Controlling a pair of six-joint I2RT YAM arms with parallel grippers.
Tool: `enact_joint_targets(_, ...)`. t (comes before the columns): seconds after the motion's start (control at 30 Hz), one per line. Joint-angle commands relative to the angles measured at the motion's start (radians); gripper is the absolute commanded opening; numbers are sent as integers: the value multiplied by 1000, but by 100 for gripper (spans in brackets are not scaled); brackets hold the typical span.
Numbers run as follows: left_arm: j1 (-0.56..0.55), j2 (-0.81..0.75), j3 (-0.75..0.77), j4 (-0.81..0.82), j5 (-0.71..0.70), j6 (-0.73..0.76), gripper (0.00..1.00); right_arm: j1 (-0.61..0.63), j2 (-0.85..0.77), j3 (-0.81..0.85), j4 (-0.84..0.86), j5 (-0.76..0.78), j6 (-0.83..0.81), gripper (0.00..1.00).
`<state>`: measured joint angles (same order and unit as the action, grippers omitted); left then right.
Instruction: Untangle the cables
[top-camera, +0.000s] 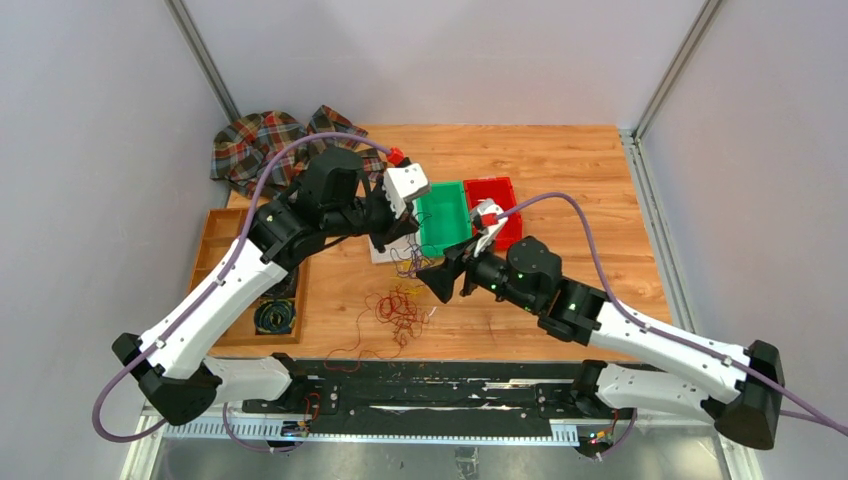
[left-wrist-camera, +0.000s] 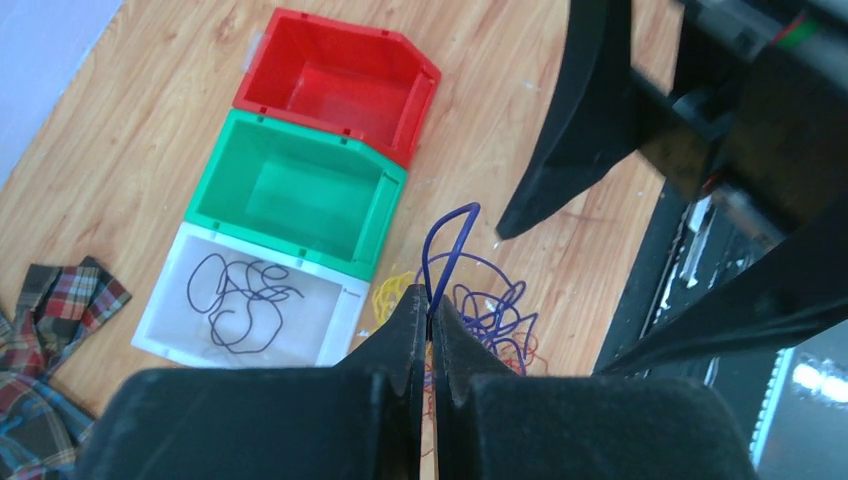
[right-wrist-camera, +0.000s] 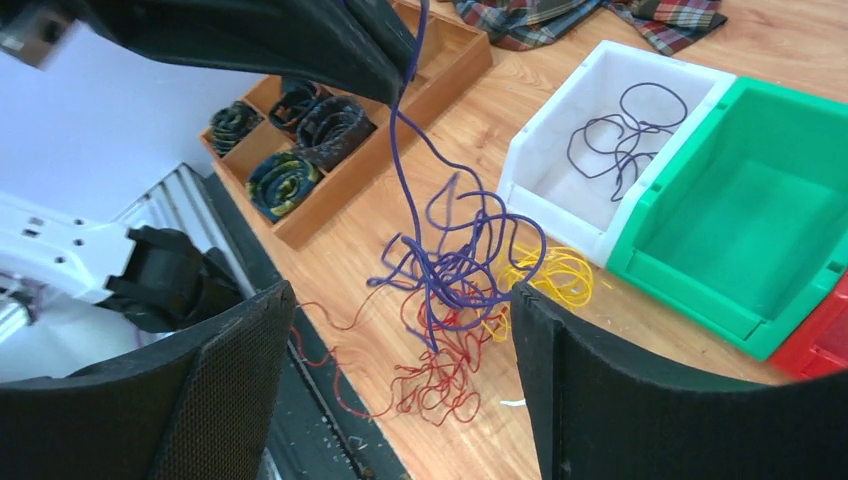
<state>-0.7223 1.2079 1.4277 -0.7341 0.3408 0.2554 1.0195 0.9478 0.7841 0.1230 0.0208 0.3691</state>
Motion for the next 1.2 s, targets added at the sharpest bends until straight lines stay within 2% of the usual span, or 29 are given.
enact_joint_targets(0.0,-6,-19,55,35,45,-74,0,46,51,48,122,136,-78,79)
enact_joint_targets(0.17,-5,-23,68,18,94,-81,0,47,110,73,161,236,-104,78)
enact_joint_targets(0.3,-6,-30,91,-5,127,-71,0,47,140,70,172,324,-124,70)
enact_joint_targets(0.43,-6,-34,119,-29,141,-46,0,45,128,31,190,368,-122,66)
enact_joint_targets(0.53,-5,-34,137,-47,174,-36,0,46,124,9,218,401,-110,66)
enact_joint_targets(0.7,-6,-19,176,-79,346,-55,1,45,177,19,288,479,-108,73)
enact_joint_targets(0.93,-6,11,224,-86,346,-28,0,47,248,13,344,449,-58,72)
enact_joint_targets(1.17,-6,17,288,-85,340,22,0,45,248,-147,413,517,25,72)
